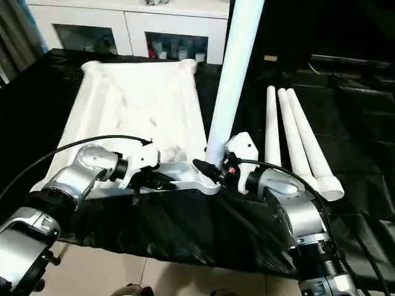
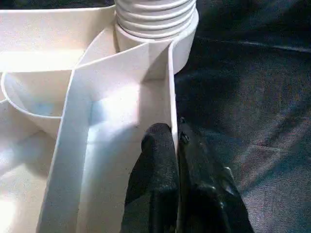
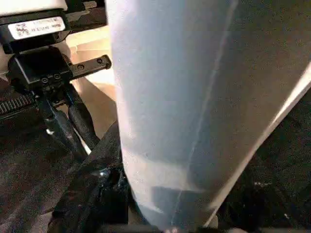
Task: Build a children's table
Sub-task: Insert table leg to table base
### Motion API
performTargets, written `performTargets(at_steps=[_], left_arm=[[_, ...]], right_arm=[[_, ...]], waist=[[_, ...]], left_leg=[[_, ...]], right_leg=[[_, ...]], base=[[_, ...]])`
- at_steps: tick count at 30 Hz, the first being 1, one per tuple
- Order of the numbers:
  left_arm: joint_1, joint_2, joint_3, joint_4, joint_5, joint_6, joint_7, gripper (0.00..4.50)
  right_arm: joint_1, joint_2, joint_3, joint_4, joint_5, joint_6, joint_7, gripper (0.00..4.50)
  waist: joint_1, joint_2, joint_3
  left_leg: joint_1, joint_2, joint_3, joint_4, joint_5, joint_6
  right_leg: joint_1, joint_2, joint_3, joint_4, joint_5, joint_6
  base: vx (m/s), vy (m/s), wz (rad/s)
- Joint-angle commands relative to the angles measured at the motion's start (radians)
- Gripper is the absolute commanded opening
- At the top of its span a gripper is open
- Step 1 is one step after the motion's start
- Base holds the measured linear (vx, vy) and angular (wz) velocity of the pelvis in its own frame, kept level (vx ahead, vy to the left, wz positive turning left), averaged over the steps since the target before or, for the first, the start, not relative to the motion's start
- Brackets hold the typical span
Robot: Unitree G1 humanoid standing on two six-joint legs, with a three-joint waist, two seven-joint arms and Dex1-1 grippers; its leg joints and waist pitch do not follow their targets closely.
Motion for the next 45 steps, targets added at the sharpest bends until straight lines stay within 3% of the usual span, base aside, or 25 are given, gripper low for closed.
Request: performTargets(at_steps=[1,7,14,21,24,31,32,35,38,45], left_arm=[[0.022,-0.001,0.015,-0.029,-0.021,-0.024,-0.005,0.0],[0.045,-0.004,0.024,-0.046,-0.031,-0.013,-0.015,0.0],[0.074,-0.01,0.057,-0.091,-0.08,0.025,-0.049,0.0],[0.106,-0.011,0.057,-0.109,-0.061,0.018,-0.014,0.0],[0.113,-0.01,0.063,-0.114,-0.059,0.042,-0.019,0.56],[0.117,0.007,0.052,-0.102,-0.011,0.004,0.027,0.89],[0.117,0.007,0.053,-0.104,-0.014,0.008,0.025,0.53],[0.117,0.008,0.052,-0.106,-0.013,0.018,0.018,0.49],[0.118,0.011,0.051,-0.109,-0.005,0.026,0.011,0.09],[0.116,0.026,0.031,-0.103,0.021,0.03,0.019,0.0]], right_arm=[[0.053,-0.006,0.049,0.092,-0.038,0.057,0.002,1.9],[0.052,-0.003,0.051,0.092,-0.039,0.057,0.004,1.9],[0.052,-0.003,0.048,0.097,-0.042,0.056,0.009,1.9],[0.051,-0.004,0.045,0.097,-0.042,0.057,0.011,1.9],[0.049,-0.004,0.045,0.1,-0.043,0.056,0.012,1.9],[0.045,-0.001,0.046,0.104,-0.043,0.054,0.012,1.9],[0.045,0.0,0.046,0.104,-0.043,0.055,0.012,1.9],[0.044,0.001,0.046,0.104,-0.043,0.055,0.011,1.9],[0.044,0.002,0.047,0.104,-0.043,0.055,0.011,1.9],[0.044,0.001,0.048,0.104,-0.044,0.055,0.011,1.9]], waist=[[-0.003,0.005,-0.042],[-0.005,0.004,-0.039],[-0.007,0.003,-0.045],[-0.01,0.004,-0.042],[-0.013,0.004,-0.043],[-0.016,0.005,-0.047],[-0.017,0.004,-0.048],[-0.017,0.004,-0.047],[-0.016,0.005,-0.047],[-0.017,0.004,-0.045]], left_leg=[[0.016,0.084,-0.037,-0.092,-0.36,-0.015],[0.019,0.085,-0.039,-0.094,-0.389,-0.018],[0.014,0.083,-0.031,-0.091,-0.322,0.007],[0.017,0.084,-0.03,-0.095,-0.346,0.004],[0.018,0.083,-0.03,-0.096,-0.344,0.005],[0.02,0.085,-0.028,-0.099,-0.332,0.005],[0.02,0.084,-0.027,-0.098,-0.334,0.005],[0.021,0.084,-0.026,-0.098,-0.339,0.004],[0.021,0.084,-0.027,-0.098,-0.336,0.003],[0.022,0.084,-0.027,-0.099,-0.346,0.001]], right_leg=[[0.015,-0.098,0.052,-0.086,-0.308,-0.247],[0.01,-0.1,0.054,-0.095,-0.408,-0.22],[0.015,-0.098,0.055,-0.09,-0.341,-0.229],[0.013,-0.094,0.054,-0.094,-0.373,-0.219],[0.013,-0.095,0.054,-0.096,-0.387,-0.211],[0.016,-0.091,0.051,-0.092,-0.303,-0.227],[0.016,-0.092,0.051,-0.093,-0.305,-0.229],[0.015,-0.093,0.052,-0.095,-0.319,-0.231],[0.016,-0.093,0.052,-0.094,-0.315,-0.231],[0.015,-0.093,0.053,-0.096,-0.337,-0.227]], base=[[0.0,0.0,0.0],[0.0,0.0,0.0],[0.0,0.0,0.0],[0.0,0.0,0.0],[0.0,0.0,0.0],[0.0,0.0,0.0],[0.0,0.0,0.0],[0.0,0.0,0.0],[0.0,0.0,0.0],[0.0,0.0,0.0]])
